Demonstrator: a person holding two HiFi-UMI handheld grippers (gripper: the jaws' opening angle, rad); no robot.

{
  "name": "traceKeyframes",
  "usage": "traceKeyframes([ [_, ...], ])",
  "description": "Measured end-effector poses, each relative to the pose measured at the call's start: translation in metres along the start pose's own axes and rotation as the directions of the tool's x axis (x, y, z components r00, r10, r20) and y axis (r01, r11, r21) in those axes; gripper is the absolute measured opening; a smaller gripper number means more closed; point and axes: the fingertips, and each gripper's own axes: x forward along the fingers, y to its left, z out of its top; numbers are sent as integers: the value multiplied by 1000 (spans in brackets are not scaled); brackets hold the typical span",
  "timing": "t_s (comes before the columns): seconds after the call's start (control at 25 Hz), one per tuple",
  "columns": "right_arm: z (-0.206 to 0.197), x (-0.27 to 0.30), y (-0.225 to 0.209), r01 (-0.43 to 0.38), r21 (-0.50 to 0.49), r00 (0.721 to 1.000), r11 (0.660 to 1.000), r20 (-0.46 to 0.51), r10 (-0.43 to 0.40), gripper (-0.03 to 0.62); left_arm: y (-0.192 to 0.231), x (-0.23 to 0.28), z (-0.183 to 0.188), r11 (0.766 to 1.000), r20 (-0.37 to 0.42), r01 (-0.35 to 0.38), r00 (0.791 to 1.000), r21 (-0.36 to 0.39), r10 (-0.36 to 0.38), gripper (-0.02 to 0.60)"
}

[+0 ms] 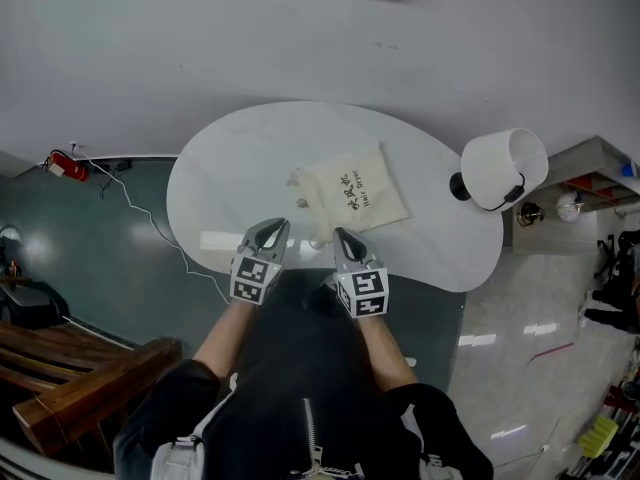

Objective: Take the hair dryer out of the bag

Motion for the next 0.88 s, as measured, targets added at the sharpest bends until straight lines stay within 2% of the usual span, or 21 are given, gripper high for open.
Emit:
traceKeyframes([
  [0.12,-1,9,-2,9,-4,1000,1000,-20,-9,59,5,11,0,999,-10,28,1000,19,-28,26],
  [0.24,-2,17,-1,25,-7,999,1000,-34,-25,79,14,19,-1,998,-20,50,999,31,-49,26],
  [0.6,0,48,3,70,-55,995,996,-73,-74,180,40,35,-9,994,-46,103,994,30,-101,26],
  [0.88,-11,73,4,63,-106,986,992,-150,-78,194,55,36,-18,994,-58,113,992,10,-113,26],
])
